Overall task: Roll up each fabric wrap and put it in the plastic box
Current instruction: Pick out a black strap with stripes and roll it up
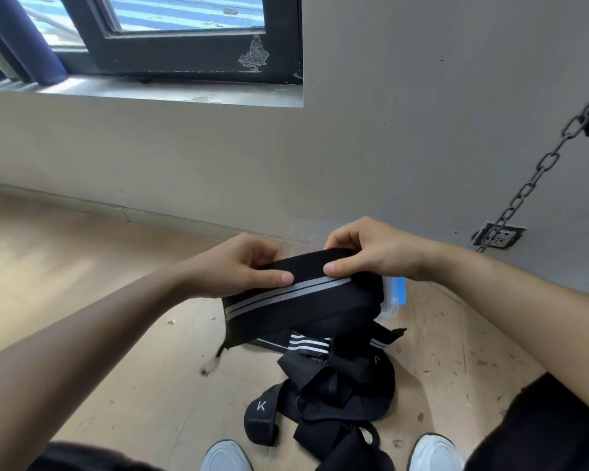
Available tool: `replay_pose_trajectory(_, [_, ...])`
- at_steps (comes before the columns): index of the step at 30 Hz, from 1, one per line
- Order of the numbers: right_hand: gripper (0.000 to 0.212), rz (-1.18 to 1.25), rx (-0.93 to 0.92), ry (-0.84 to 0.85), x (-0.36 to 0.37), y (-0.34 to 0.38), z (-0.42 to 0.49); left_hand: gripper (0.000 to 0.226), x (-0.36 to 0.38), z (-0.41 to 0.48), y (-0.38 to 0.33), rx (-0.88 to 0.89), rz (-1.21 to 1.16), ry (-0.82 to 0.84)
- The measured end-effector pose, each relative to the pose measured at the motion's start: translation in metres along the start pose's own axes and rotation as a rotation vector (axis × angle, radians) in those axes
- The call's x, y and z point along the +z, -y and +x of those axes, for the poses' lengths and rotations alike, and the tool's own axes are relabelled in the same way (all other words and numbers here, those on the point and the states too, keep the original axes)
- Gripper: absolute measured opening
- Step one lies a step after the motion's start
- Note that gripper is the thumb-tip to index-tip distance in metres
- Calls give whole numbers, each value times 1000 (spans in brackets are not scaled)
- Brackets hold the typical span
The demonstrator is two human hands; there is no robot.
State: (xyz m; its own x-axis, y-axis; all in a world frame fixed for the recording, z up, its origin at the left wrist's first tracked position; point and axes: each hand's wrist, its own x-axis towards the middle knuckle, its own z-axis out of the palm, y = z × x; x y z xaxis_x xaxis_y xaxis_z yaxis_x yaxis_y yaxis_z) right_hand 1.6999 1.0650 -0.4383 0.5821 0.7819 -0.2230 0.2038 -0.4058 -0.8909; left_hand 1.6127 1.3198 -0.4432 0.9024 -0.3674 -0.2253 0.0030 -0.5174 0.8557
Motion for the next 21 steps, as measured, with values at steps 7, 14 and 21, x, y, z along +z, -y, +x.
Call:
replay_pose_trajectory(7, [14,-86,89,-18,-25,-12,2,27,-8,-4,-4,-78,61,51])
replay_pose_trajectory(14, [34,-183,84,-76,-4,-23,8,20,2,0,-8,-72,-78,-70])
replay_pose_trajectory(21, [69,-41,-168,-123,29,5,-2,24,15,1,-15,-129,-304,-319])
